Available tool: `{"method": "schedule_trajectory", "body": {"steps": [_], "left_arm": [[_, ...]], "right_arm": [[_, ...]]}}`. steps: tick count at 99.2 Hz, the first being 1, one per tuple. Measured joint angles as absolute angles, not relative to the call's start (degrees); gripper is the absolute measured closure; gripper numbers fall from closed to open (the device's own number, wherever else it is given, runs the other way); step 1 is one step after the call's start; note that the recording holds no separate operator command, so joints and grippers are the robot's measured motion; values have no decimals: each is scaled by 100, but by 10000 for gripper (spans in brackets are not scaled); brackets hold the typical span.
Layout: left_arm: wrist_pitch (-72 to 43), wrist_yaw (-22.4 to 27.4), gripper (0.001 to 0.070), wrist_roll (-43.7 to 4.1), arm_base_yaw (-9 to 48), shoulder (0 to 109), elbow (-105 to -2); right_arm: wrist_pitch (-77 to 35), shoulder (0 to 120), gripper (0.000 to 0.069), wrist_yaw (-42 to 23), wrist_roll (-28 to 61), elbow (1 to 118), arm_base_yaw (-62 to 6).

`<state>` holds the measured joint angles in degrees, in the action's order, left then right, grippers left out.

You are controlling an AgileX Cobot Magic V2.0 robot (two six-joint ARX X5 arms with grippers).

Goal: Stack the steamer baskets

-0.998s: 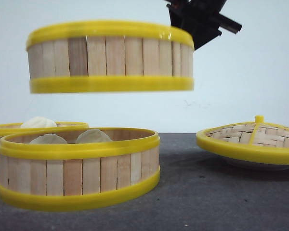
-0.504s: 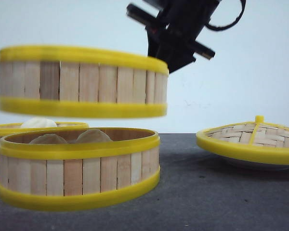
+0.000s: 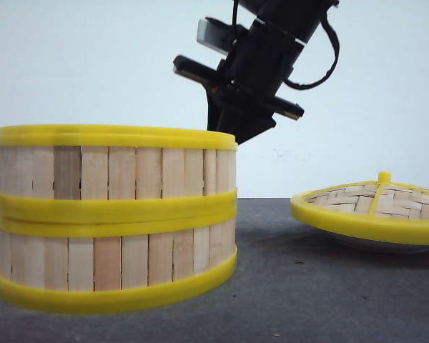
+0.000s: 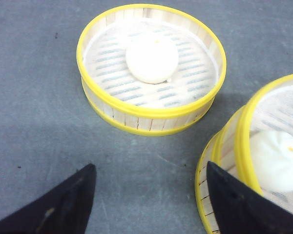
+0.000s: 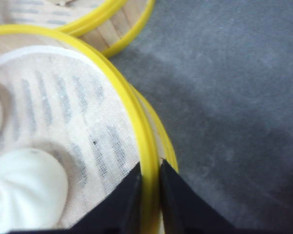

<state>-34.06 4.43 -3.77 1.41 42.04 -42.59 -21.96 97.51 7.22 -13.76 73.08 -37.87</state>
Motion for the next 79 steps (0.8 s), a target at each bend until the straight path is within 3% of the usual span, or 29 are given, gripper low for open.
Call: {"method": "schedule_trajectory", "body": {"steps": [72, 79], "left_arm": [[-3409, 440, 275, -379, 141, 4204, -4259], [-3409, 440, 275, -379, 141, 4204, -4259]], "right_arm": [[-2132, 9765, 657, 687, -1367, 7308, -3793], [-2130, 9765, 626, 705, -1372, 7308, -3793]]}}
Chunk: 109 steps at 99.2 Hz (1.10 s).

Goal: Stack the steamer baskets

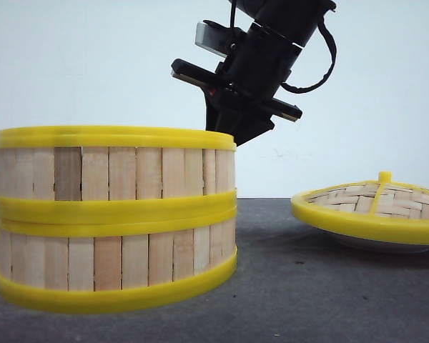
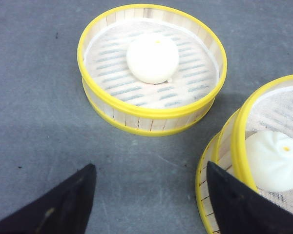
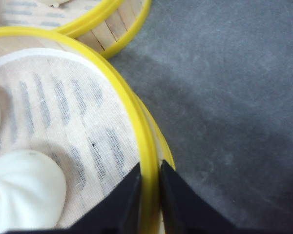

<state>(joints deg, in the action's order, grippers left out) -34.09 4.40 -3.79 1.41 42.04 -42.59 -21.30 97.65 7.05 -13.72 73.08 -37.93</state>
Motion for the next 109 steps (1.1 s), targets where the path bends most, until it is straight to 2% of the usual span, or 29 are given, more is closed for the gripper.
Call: {"method": "schedule_trajectory", "body": {"steps": [4, 15, 24, 38, 60, 85, 109], "left_arm": [[-3406, 440, 275, -379, 141, 4204, -4259], [-3391, 440, 275, -379, 141, 4211, -4259], [-3197, 405, 278, -381, 130, 4303, -4259], [-2834, 333, 278, -386, -123, 4812, -4368], [-2443, 329, 278, -386, -537, 6193, -5151], [-2078, 340, 283, -386, -851, 7981, -5968], [-2053, 342, 283, -384, -871, 9428, -6716]], "right_arm": [[-2091, 9765, 559, 735, -1372, 7308, -3793], [-2045, 9765, 299, 746, -1378, 7308, -3793], [-2040, 9765, 218, 746, -1376, 7317, -3791], [-2206, 9544, 194, 746, -1330, 7369, -3780], [-2923, 8200, 192, 749, -1002, 7537, -3533], [-4418, 7303, 192, 475, -657, 7509, -2751], [-4954, 6337, 192, 432, -576, 6901, -2067]]}}
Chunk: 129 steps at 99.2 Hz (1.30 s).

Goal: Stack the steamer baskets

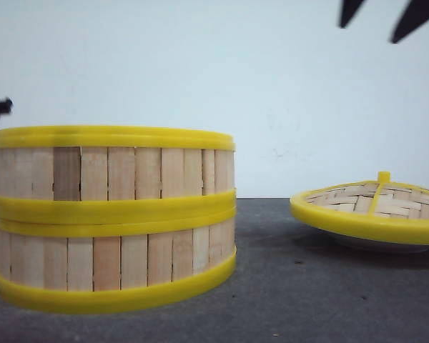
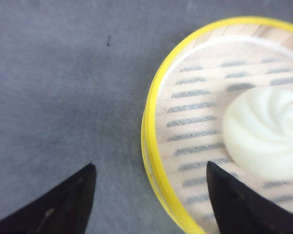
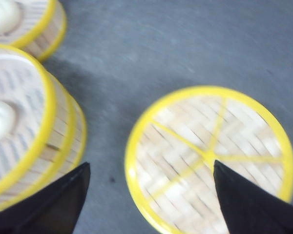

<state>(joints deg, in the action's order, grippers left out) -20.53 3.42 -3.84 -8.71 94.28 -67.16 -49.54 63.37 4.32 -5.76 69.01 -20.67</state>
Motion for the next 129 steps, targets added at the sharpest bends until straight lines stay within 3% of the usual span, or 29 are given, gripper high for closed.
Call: {"method": "schedule_trajectory", "body": {"steps": [31, 49, 65, 95, 129], "left_arm": [[-1835, 342, 299, -384, -873, 10228, -6925], [-1706, 410, 580, -390, -871, 10239, -6928], [-1682, 397, 667, -416, -847, 10239, -6938], [-1723, 427, 686, -401, -860, 10298, -7085], [-2672, 580, 686, -342, -878, 10335, -8774]], "right_arm": [[-5277, 5212, 192, 425, -744, 5520, -1949], [-5365, 4840, 192, 429, -1031, 4984, -1949], [-5400, 4571, 192, 429, -1100, 4930, -1949], [-5468, 4154, 192, 440, -1100, 4930, -1949], [-5918, 3607, 192, 440, -1103, 4930, -1949]]}}
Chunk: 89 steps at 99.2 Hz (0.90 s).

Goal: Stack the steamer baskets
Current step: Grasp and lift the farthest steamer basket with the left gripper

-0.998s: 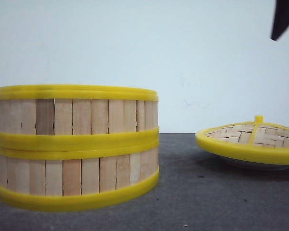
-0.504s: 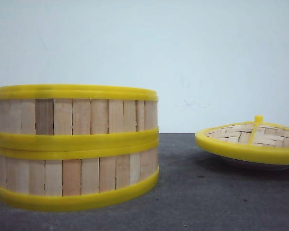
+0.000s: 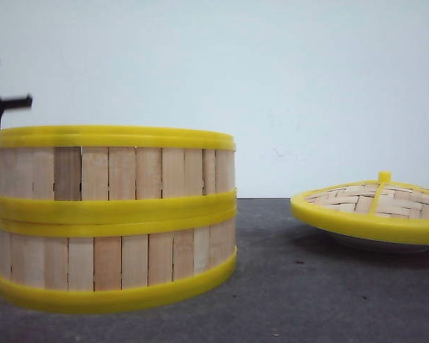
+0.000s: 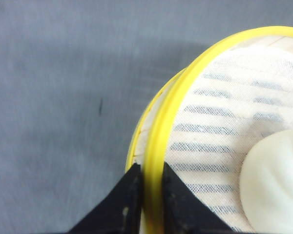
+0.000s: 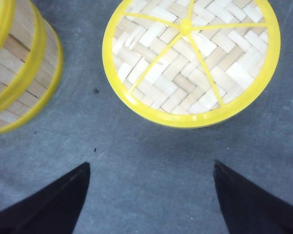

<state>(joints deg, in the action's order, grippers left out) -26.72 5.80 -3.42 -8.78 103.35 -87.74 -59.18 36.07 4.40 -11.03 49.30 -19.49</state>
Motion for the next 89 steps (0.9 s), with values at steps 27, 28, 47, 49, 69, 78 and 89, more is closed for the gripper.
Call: {"method": "schedule_trajectory", "body": {"steps": [27, 28, 47, 49, 69, 78, 89], "left_arm": [[-4303, 1151, 686, -338, -869, 10335, -10366], [-4368, 1177, 686, -331, -867, 10335, -10414], [-5354, 1400, 686, -193, -707, 10313, -11010], [-5439, 1400, 686, -167, -676, 10300, -11010], [-6176, 1376, 686, 154, -314, 10108, -10962], [-6152, 1365, 686, 220, -110, 9806, -10798], [-6062, 1372, 686, 239, 163, 9260, -10457]], "right_arm": [[-5924, 3330, 192, 440, -1103, 4930, -1949], [-5924, 3330, 192, 440, -1103, 4930, -1949], [-5924, 3332, 192, 440, -1100, 4930, -1949], [-5924, 3334, 192, 440, -1098, 4930, -1949], [-5924, 3334, 192, 440, -1074, 4930, -1949], [-5924, 3334, 192, 440, -1061, 4930, -1949], [-5924, 3334, 192, 440, -1035, 4930, -1949]]}}
